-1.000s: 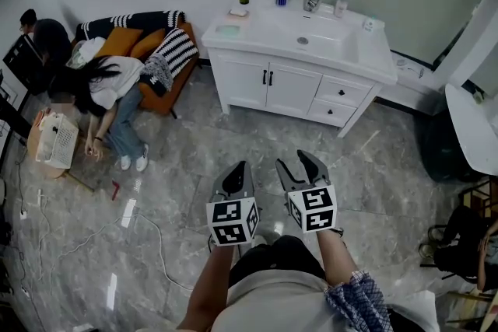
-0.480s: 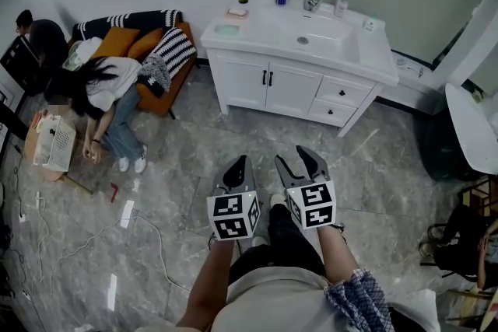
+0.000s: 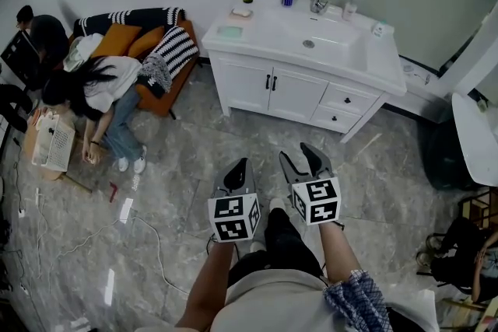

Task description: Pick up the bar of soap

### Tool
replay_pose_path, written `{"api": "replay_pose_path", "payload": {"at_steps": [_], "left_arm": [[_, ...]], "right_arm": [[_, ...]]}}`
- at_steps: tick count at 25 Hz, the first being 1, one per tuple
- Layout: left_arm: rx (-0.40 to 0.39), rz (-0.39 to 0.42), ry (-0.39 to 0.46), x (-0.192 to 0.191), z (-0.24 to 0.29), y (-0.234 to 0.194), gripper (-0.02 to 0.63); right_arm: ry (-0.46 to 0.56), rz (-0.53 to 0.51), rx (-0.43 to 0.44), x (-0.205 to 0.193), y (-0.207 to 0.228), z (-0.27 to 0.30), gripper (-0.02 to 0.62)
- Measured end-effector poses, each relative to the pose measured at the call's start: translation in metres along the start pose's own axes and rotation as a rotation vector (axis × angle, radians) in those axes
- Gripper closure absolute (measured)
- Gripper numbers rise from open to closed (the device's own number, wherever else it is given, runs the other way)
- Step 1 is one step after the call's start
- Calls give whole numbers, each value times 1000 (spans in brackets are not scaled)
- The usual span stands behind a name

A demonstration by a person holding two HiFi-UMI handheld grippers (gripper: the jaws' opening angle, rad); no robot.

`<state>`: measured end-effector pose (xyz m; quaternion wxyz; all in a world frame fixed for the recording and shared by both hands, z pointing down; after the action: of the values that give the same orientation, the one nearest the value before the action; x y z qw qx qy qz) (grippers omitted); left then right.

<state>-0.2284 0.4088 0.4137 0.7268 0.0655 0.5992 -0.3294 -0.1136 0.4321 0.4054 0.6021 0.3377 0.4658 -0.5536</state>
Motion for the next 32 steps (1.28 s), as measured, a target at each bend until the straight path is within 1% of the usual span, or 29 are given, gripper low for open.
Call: {"api": "replay_pose_path", "payload": {"at_steps": [3, 7, 11, 20, 27, 32], "left_arm": [[14, -11, 1, 6, 16, -9, 598], [31, -5, -15, 12, 44, -19, 598], [54, -22, -11, 23, 71, -29, 598], [101, -24, 10, 53, 132, -38, 597], [135, -17, 15, 63, 161, -46, 598], [154, -32, 19, 67, 173, -55, 598]], "right_arm": [[-18, -2, 11, -1, 4, 20, 383], [-41, 33, 14, 0, 18, 47, 383], [-42, 18, 35, 7, 31, 70, 383], [-38, 7, 77, 31, 72, 126, 383], [-13, 10, 109, 43, 86, 157, 383], [-17, 3, 133, 46, 89, 173, 383]]}}
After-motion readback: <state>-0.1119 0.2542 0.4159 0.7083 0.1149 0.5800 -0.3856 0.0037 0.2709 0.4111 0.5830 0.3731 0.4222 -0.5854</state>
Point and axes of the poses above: the fingertips, and each gripper's own axes: z forward along the fingers, y to its right, x out of its top, the point moved 1 cm from there along -z, backward along the fingers, and after that the axes turned 15 degrees about -x, right-handed, at the moved point
